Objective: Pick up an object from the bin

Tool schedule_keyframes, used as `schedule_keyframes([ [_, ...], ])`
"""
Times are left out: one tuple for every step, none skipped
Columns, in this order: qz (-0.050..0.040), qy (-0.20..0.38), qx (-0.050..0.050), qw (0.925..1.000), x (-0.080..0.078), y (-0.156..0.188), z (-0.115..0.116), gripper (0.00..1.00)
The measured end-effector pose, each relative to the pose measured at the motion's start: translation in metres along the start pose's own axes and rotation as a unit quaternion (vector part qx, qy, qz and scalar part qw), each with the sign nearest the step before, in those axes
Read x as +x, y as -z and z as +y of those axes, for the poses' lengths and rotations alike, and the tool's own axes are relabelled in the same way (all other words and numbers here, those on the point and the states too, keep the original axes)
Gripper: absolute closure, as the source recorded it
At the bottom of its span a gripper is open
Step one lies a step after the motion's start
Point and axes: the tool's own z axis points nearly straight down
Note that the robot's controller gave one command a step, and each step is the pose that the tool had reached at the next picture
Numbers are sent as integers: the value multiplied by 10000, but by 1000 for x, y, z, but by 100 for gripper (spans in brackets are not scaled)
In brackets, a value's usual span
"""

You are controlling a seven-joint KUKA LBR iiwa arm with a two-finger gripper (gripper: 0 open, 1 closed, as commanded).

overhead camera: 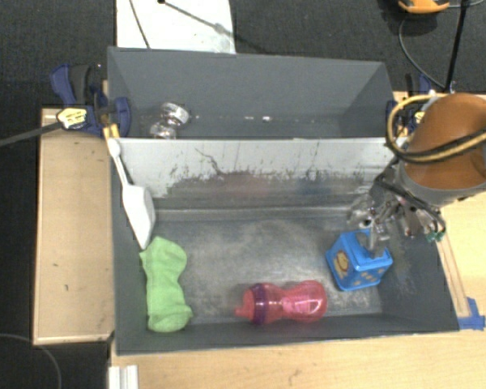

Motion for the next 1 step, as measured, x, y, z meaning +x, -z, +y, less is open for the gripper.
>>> schedule_keyframes([
  [-15,-1,12,10000,-1,13,-1,100],
])
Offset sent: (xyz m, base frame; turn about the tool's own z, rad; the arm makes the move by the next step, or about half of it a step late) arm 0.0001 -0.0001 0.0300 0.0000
